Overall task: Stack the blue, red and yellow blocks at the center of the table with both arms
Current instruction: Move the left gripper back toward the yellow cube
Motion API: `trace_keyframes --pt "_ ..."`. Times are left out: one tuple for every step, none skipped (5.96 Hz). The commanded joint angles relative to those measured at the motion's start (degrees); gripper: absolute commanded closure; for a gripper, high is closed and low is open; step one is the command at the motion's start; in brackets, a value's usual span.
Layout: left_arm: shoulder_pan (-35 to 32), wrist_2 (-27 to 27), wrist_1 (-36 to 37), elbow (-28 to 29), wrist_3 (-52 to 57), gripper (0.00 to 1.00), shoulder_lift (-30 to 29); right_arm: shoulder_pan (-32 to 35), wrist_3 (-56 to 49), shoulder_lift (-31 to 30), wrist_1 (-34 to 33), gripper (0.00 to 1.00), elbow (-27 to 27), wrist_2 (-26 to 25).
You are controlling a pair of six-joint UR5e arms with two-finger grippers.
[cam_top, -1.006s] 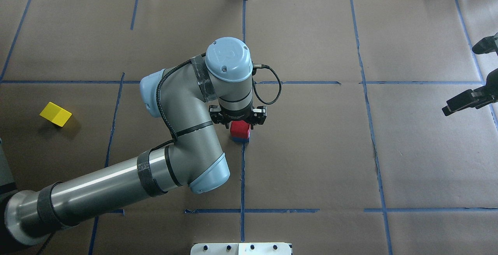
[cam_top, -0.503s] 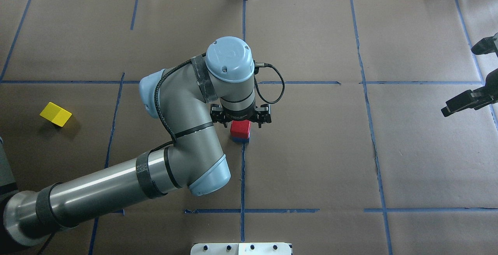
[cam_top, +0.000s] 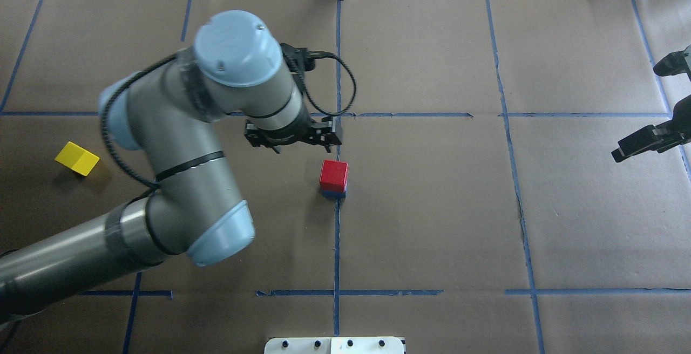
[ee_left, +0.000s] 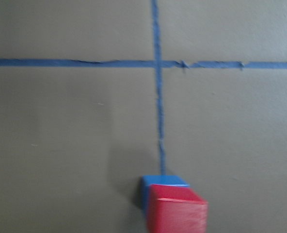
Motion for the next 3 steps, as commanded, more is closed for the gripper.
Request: trace_keyframes --pt "-8.41 -6.15 -0.68 -8.97 19.78 0.02 15.18 0.02 -0.06 0.00 0.00 0.00 0.09 0.00" --pt "-14.99 -9.76 -0.78 -8.81 35.12 0.02 22.48 0.02 -0.06 -0.09 0.09 0.00 0.09 0.00" --pt "-19.06 -10.23 -0.86 -6.72 45.28 0.01 27.43 0.02 -0.06 -0.17 0.09 0.00 0.17 0.00"
